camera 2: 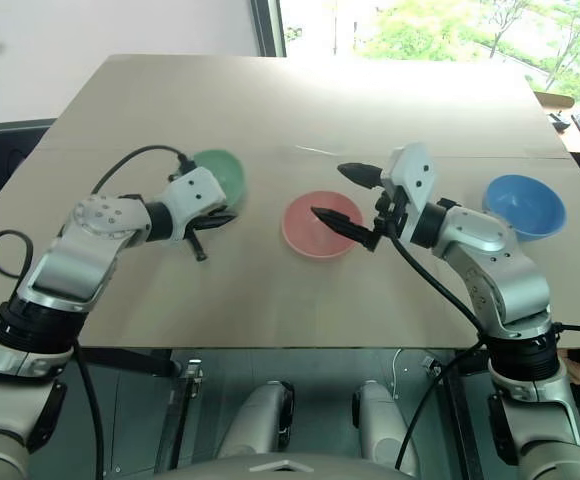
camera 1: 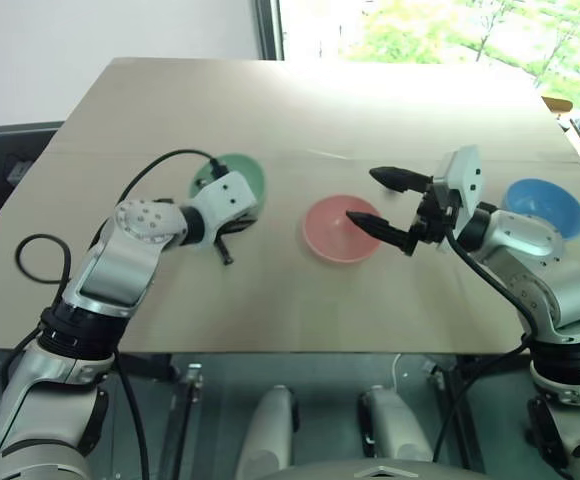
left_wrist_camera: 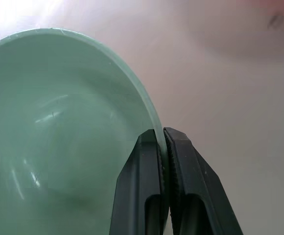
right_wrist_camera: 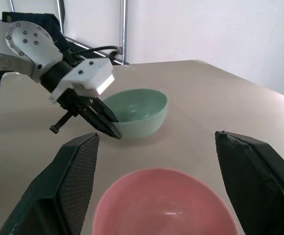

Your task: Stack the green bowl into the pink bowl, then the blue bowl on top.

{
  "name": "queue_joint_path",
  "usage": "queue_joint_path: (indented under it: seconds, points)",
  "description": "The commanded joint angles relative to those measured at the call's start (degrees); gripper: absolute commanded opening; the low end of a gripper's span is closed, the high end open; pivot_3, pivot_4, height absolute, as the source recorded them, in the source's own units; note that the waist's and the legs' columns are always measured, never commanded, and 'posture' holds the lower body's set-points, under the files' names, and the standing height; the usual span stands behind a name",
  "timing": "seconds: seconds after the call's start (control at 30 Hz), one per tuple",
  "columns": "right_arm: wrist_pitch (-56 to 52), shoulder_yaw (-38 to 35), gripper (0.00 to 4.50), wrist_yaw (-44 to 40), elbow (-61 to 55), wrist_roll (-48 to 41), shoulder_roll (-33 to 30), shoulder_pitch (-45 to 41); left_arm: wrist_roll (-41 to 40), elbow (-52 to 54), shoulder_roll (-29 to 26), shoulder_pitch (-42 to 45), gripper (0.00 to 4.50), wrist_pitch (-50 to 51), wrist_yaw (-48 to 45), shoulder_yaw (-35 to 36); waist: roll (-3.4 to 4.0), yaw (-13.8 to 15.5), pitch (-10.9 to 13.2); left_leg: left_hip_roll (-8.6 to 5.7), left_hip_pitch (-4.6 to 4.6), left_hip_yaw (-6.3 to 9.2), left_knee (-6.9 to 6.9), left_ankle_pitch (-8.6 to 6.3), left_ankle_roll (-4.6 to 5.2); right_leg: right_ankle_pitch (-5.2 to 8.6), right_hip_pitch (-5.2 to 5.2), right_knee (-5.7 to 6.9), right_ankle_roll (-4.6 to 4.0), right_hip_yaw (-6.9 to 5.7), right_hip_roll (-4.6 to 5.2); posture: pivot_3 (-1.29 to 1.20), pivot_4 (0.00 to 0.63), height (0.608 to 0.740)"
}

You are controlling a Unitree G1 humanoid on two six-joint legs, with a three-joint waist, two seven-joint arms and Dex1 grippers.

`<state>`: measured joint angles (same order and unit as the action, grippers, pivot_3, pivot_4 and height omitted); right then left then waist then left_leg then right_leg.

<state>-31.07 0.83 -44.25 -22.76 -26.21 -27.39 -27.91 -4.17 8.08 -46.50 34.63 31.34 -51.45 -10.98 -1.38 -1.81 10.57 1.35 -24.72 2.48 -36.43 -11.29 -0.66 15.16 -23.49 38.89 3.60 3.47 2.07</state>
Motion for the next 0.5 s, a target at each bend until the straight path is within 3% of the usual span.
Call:
queue_joint_path:
  seconds: [0.03, 0.5]
  points:
    - [-0.31, -3.68, 3.98, 1.68, -4.23, -1.19, -1.98, 1.92, -5.10, 3.71, 1.92, 4.76, 0.05, -7.68, -6.49, 1.52, 0.00, 0.26, 0.00, 0.00, -0.01, 0.01, -0.01, 0.00, 0.00, 0.00, 0.00, 0.00, 0.00, -0.02, 0.01, 0.00, 0.150, 0.740]
    - [-3.10, -19.11, 3.98, 0.34, -15.43, -7.47, -14.85, 23.13, -2.76, -10.98, 7.87, 15.10, 0.05, -23.66, -20.54, -6.40, 0.02, -0.14, -0.01, -0.04, 0.05, 0.02, -0.09, 0.00, 0.01, 0.01, 0.08, 0.02, 0.01, -0.01, 0.00, 0.00, 0.150, 0.740]
